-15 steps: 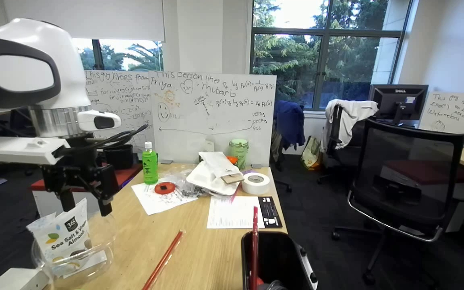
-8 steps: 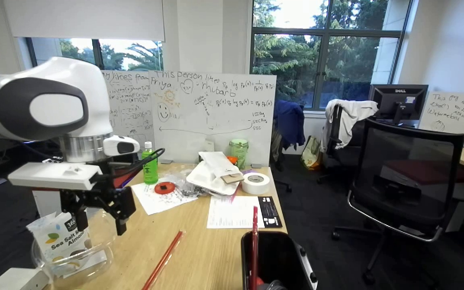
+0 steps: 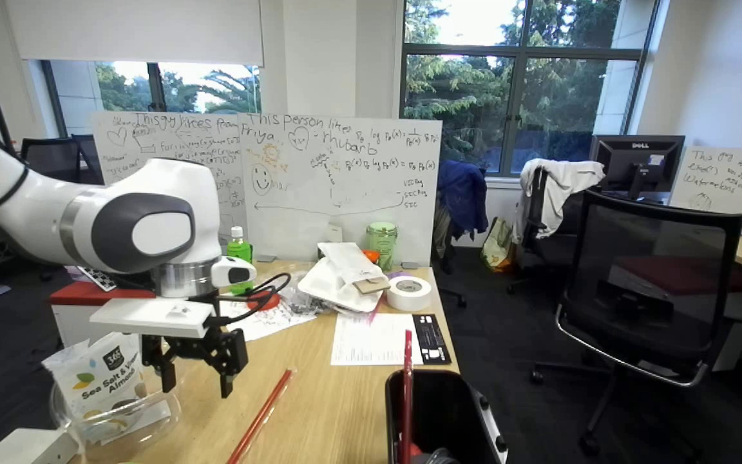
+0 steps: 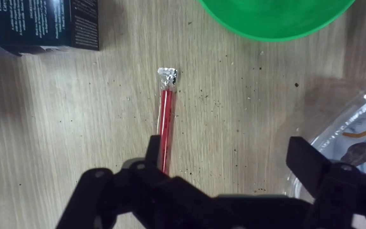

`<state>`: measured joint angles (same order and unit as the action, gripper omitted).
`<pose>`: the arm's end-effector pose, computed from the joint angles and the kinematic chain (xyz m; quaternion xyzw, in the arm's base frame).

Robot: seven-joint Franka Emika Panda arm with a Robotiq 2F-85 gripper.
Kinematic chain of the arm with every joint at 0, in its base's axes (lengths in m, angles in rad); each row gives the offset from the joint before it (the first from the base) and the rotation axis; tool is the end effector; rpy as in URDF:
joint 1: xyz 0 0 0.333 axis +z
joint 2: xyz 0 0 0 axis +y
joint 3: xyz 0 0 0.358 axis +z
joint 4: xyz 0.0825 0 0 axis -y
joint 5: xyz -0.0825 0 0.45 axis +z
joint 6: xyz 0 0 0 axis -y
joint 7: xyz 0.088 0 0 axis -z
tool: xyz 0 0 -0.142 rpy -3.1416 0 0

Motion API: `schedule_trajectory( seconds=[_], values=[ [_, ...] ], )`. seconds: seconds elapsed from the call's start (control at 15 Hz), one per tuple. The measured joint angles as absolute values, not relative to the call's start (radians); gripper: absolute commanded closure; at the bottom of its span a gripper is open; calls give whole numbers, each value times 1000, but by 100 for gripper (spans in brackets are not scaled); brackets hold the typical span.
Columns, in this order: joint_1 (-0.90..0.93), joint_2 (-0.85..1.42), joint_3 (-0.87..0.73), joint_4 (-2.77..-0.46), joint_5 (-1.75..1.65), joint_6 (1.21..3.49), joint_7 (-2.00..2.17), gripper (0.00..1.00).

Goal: Take the straw from the table and put it in the black storage box

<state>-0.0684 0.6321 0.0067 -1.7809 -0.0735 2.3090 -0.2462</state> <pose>0.7106 -0.0474 0.1420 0.9914 0.1174 -0.0549 0.0156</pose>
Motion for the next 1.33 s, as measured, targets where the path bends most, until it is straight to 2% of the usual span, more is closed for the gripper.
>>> schedule_trajectory(
  seconds=[0.73, 1.33],
  values=[
    [-28, 900, -27, -1455, -82, 2241, -71, 0],
    [-21, 1052, -83, -1208, -87, 2097, -5, 0]
  ],
)
